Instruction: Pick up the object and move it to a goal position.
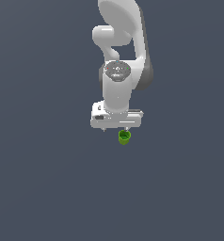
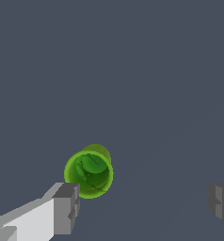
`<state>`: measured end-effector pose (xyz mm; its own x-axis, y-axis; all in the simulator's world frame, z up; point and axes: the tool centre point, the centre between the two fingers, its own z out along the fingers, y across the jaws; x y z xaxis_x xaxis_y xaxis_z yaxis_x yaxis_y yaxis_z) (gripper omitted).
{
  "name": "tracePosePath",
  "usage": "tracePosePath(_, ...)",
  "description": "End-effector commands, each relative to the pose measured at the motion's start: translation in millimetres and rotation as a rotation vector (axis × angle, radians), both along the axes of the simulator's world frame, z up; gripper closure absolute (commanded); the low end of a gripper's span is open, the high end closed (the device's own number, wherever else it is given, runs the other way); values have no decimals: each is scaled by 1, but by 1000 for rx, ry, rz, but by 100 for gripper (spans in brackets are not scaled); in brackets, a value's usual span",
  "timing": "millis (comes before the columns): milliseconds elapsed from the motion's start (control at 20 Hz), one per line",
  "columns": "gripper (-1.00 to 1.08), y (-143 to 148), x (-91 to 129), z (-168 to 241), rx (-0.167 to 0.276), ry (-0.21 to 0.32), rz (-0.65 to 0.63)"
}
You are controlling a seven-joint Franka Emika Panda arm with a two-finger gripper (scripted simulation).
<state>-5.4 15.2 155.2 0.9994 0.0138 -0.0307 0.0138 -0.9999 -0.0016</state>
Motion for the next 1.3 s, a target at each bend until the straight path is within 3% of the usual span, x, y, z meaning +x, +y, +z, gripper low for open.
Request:
tracePosePath(0,-92,0,0,0,0,0,0)
tracePosePath(500,-92,-23,-2,-7,13,5,-62)
tracePosePath(1250,-92,-13,-4,-14,9,1,-157)
